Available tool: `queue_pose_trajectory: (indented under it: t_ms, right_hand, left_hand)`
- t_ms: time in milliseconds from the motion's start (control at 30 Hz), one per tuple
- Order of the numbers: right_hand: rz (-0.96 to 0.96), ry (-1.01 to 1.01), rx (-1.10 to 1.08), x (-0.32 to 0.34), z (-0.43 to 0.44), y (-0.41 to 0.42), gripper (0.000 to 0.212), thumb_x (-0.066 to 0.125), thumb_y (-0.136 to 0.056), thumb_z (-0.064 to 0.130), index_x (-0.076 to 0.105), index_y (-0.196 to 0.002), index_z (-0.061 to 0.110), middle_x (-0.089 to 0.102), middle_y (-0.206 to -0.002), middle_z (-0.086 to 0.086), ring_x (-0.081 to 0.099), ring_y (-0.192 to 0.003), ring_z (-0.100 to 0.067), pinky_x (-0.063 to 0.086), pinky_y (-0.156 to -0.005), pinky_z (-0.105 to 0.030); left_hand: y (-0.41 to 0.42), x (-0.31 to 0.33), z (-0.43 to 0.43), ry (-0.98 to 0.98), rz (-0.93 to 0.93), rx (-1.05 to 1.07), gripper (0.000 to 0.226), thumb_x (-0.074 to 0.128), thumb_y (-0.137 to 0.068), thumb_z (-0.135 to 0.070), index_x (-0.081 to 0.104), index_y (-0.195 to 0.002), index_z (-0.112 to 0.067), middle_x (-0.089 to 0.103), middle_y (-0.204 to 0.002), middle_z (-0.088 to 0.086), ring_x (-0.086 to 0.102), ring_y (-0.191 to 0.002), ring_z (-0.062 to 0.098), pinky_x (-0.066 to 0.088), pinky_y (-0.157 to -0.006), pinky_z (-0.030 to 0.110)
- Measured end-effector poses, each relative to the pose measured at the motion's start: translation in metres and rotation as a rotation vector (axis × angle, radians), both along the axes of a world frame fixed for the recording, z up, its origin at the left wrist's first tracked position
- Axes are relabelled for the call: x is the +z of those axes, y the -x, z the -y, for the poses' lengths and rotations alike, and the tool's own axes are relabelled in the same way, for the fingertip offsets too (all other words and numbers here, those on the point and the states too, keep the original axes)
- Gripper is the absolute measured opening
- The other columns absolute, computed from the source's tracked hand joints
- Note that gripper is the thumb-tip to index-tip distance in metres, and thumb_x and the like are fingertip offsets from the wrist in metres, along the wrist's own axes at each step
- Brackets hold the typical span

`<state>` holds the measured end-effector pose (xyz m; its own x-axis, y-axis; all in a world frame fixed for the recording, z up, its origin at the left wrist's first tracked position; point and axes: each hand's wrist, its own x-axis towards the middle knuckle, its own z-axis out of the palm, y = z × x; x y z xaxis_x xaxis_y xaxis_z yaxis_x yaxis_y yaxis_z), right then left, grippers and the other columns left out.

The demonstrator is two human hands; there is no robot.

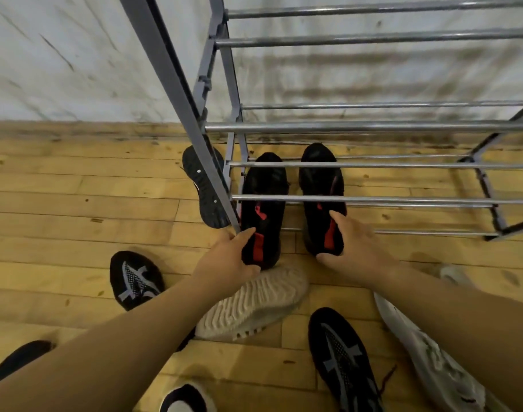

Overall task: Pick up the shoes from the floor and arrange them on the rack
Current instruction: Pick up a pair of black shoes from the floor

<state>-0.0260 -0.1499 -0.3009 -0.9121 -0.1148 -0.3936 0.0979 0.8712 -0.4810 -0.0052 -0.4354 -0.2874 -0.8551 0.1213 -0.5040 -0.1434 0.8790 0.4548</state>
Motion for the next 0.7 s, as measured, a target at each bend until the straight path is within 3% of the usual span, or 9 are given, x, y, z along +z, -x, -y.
queue_pose_trajectory:
  t_ms: [100,300,500,600,700]
  right_hand:
    - [-0.014,0.013,-0.011,-0.001,0.004,0.002,0.102,0.076,-0.084,0.055,0.015,-0.162,0.032,0.034,-0.162,-0.002,0.037,-0.143,-0.031,0.041,-0.115,-0.050]
    - [-0.033,0.043,-0.038,-0.011,0.008,-0.003,0.102,0.076,-0.087,0.050,0.010,-0.164,0.034,0.031,-0.165,-0.002,0.039,-0.146,-0.029,0.040,-0.117,-0.049]
    - [-0.112,-0.058,-0.013,-0.019,0.004,-0.002,0.101,0.071,-0.085,0.062,0.015,-0.163,0.032,0.039,-0.161,-0.002,0.041,-0.142,-0.031,0.039,-0.116,-0.050]
    - [-0.139,-0.041,-0.004,-0.022,0.003,-0.003,0.096,0.068,-0.088,0.061,0.016,-0.163,0.033,0.034,-0.165,-0.001,0.038,-0.144,-0.031,0.038,-0.117,-0.050]
    - [-0.178,0.081,-0.044,-0.022,0.009,-0.005,0.091,0.068,-0.092,0.053,0.017,-0.164,0.033,0.027,-0.168,0.004,0.031,-0.150,-0.025,0.034,-0.120,-0.045]
  left_hand:
    - [0.004,-0.002,-0.001,0.112,-0.031,-0.068,0.079,0.064,-0.097,-0.046,0.022,-0.162,-0.032,0.046,-0.145,0.006,0.054,-0.126,0.024,0.050,-0.099,0.034]
    - [0.011,-0.008,-0.006,0.172,-0.168,-0.089,0.064,0.054,-0.103,-0.046,0.035,-0.159,-0.023,0.047,-0.152,0.009,0.050,-0.135,0.026,0.046,-0.105,0.036]
    - [0.034,-0.008,-0.004,0.292,-0.240,-0.057,0.062,0.049,-0.101,-0.056,0.037,-0.156,-0.030,0.067,-0.125,0.005,0.064,-0.110,0.027,0.056,-0.081,0.038]
    - [0.029,-0.009,-0.004,0.393,-0.249,-0.059,0.065,0.043,-0.100,-0.063,0.030,-0.158,-0.037,0.058,-0.133,0.006,0.060,-0.115,0.030,0.054,-0.088,0.043]
    - [0.027,-0.014,-0.003,0.363,-0.268,-0.032,0.066,0.043,-0.100,-0.063,0.027,-0.158,-0.037,0.041,-0.146,0.008,0.047,-0.130,0.032,0.048,-0.102,0.047]
